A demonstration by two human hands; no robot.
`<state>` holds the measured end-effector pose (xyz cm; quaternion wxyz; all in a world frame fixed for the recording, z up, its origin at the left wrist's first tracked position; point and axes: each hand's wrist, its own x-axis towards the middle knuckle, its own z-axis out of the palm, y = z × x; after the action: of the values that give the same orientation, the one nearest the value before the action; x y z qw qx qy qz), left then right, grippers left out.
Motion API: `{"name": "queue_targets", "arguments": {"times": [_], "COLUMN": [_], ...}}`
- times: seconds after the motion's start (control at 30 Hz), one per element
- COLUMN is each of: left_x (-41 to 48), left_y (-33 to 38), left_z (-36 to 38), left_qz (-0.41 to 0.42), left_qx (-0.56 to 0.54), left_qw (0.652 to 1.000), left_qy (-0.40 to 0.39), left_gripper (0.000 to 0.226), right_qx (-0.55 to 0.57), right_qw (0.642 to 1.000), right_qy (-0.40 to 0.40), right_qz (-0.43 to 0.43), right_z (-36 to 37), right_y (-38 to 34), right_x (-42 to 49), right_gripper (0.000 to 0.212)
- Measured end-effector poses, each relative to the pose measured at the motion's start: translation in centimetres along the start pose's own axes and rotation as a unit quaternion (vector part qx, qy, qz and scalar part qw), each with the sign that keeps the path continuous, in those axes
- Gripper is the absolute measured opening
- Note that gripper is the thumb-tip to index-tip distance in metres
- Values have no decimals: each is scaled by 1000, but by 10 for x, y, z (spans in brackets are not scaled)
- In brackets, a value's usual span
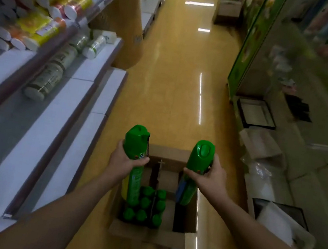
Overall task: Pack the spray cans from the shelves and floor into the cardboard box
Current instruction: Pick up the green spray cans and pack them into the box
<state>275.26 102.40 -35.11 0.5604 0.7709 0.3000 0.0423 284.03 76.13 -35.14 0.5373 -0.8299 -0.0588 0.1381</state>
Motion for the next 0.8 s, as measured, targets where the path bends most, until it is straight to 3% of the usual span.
{"name": "queue_targets", "arguments": {"times": [0.23,0.47,0.8], "left_x": [58,132,187], "left_y": [-64,-174,-331], "left_z": [10,37,103], "left_qz": [-15,-57,-85], "left_qx": [51,112,127], "left_qw": [998,992,987], "left_qy": [-13,-6,38], "left_gripper": [89,86,80], "right_qx": [-12,-34,-81], "right_qw": [994,969,955], "right_qy": [16,69,86], "right_qz": [110,234,274], "right_z": [35,107,183], "right_y": [81,202,361], "right_x": [32,61,111], "right_gripper": [73,73,71]}}
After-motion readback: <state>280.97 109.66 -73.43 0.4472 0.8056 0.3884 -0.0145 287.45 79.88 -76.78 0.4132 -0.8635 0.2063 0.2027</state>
